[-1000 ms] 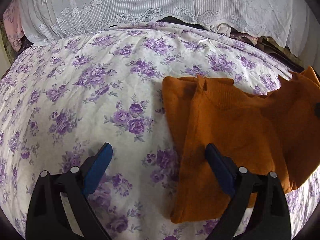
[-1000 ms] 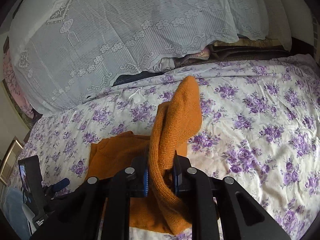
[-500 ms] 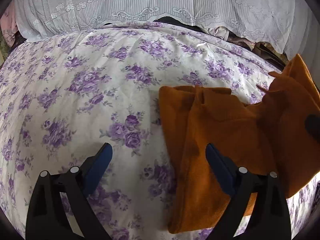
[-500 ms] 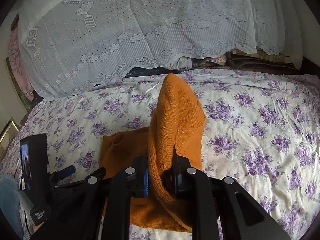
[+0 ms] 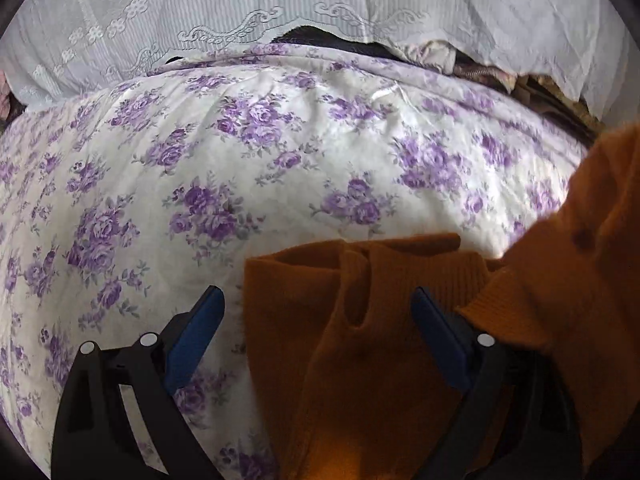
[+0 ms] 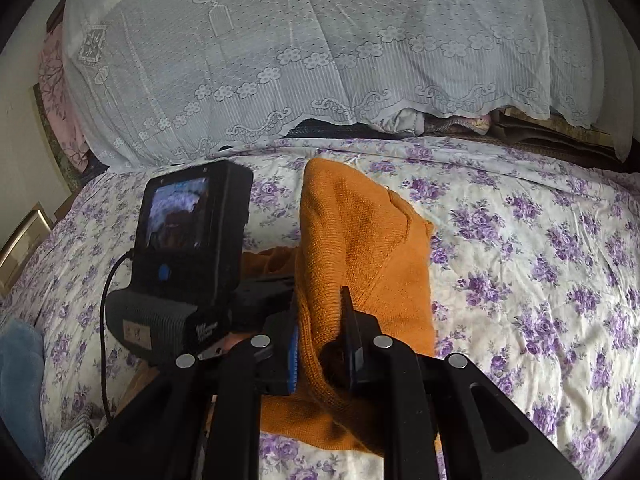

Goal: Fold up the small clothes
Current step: 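Lay the folded side down with the right tool and press it flat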

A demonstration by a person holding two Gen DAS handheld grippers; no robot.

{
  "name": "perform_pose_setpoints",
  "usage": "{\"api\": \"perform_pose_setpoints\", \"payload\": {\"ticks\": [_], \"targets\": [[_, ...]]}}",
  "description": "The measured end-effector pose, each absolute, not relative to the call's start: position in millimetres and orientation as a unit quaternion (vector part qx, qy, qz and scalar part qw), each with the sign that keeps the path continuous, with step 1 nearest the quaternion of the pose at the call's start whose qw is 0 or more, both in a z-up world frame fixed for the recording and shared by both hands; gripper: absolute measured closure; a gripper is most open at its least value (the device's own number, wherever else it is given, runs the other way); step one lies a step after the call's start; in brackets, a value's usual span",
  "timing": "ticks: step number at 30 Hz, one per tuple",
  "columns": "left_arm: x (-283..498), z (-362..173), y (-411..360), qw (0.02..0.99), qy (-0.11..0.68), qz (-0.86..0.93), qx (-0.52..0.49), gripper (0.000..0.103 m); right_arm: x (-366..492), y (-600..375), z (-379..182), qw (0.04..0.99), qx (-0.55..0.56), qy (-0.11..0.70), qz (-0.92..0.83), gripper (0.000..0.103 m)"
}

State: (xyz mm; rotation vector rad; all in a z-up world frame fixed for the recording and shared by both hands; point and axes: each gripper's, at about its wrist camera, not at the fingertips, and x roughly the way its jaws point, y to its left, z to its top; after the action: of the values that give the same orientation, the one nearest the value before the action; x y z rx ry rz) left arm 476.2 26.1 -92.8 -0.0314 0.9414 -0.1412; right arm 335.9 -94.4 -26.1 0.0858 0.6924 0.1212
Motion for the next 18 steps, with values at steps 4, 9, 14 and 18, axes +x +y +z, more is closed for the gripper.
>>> {"api": "perform_pose_setpoints", "payload": {"ticks": [4,9,14,18], "targets": [[481,-92,42,0.884,0.456,-0.087,-0.061,0.012,337,-73,-24,0.94,0.025,0.333,0.07,0.085],[486,-89,71,0.889,0.443,-0.066,-0.099,0.012,348,-45,-22,0.94,0.004,0.33,0.081,0.085],[494,-93,93,0.89,0.444,-0.028,-0.097,0.012,360,-27,-46,0.932,-0.004,0.353,0.085,0.085],[494,-95,105,0.894,0.44,0.004,-0.087,0.012,366,-23,-67,0.924,0.01,0.371,0.086,0.085]]}}
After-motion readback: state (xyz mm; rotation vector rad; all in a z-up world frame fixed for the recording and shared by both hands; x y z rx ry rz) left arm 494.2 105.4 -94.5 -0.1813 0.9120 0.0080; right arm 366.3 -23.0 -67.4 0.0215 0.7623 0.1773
